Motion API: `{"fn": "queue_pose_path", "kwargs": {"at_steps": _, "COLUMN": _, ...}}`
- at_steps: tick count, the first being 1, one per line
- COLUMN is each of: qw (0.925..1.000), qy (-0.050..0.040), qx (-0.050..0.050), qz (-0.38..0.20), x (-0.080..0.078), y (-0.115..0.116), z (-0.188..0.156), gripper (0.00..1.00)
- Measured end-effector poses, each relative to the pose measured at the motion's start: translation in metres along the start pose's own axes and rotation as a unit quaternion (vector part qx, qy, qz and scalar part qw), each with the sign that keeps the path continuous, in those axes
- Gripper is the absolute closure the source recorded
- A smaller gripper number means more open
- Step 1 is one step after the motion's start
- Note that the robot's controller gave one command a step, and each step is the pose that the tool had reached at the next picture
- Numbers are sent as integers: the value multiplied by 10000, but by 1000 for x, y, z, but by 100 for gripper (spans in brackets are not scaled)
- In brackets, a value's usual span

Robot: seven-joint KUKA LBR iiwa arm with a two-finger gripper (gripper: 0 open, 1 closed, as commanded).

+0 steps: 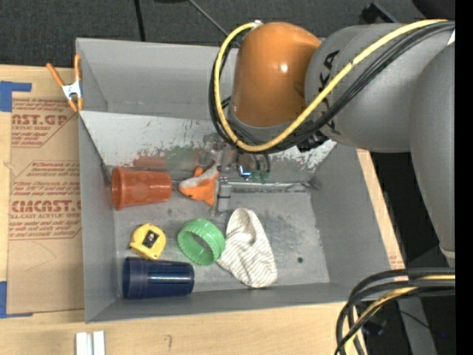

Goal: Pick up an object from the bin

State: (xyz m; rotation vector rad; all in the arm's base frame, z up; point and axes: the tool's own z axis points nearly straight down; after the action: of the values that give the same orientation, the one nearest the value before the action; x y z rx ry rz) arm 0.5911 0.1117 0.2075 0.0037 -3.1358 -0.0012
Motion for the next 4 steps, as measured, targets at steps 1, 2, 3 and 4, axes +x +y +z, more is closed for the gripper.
{"fn": "queue_pose_path", "kwargs": {"at_steps": 1, "qw": 10000, "qy": -40, "qx": -4, "qz": 8, "x": -2, "y": -1, "z": -5, "gripper": 0}}
{"fn": "queue_pose_path", "kwargs": {"at_steps": 2, "qw": 9993, "qy": -64, "qx": -4, "qz": -375, "x": -2, "y": 78, "z": 80, "gripper": 0}}
{"fn": "queue_pose_path", "kwargs": {"at_steps": 3, "qw": 9853, "qy": -160, "qx": 32, "qz": -1698, "x": -12, "y": 103, "z": 120, "gripper": 0}}
{"fn": "queue_pose_path", "kwargs": {"at_steps": 4, "qw": 9929, "qy": -216, "qx": 3, "qz": -1169, "x": -14, "y": 105, "z": 122, "gripper": 0}}
